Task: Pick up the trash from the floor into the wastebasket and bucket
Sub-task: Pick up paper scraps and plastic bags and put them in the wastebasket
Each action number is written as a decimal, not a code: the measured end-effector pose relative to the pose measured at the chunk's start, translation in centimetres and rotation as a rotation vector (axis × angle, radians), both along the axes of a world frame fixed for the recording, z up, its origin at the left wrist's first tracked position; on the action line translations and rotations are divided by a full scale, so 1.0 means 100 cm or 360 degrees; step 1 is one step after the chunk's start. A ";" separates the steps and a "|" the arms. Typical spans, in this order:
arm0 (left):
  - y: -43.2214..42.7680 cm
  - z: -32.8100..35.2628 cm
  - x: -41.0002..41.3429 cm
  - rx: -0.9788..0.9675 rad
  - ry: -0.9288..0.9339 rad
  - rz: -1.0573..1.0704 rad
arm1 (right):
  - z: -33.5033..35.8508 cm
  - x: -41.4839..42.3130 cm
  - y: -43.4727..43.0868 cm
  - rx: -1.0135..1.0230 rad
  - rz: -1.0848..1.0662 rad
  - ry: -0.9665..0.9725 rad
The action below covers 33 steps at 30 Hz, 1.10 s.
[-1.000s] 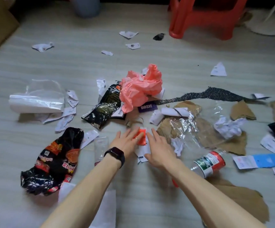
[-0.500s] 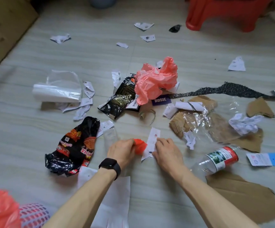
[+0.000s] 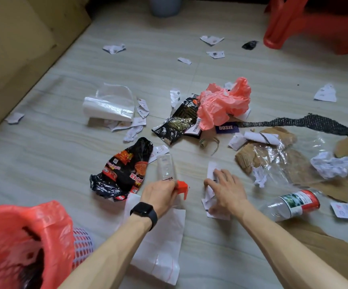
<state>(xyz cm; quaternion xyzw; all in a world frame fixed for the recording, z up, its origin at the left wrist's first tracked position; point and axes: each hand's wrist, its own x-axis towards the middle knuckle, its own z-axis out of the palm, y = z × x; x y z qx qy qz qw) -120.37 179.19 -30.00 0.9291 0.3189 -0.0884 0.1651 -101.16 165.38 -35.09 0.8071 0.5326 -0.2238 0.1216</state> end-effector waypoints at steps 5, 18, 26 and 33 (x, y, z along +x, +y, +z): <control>-0.001 0.009 -0.009 -0.0112 -0.0059 0.0199 | -0.005 -0.017 -0.009 -0.0011 -0.0220 0.0160; 0.013 0.104 -0.034 0.0130 -0.0155 0.0081 | 0.050 -0.066 -0.045 0.0050 -0.0086 0.0162; 0.056 0.237 -0.112 0.0632 -0.0227 0.0136 | 0.239 -0.101 0.031 0.0832 0.0483 -0.0030; 0.050 0.242 -0.275 0.0442 -0.0265 0.0847 | 0.314 -0.206 0.089 0.1383 0.0930 0.0027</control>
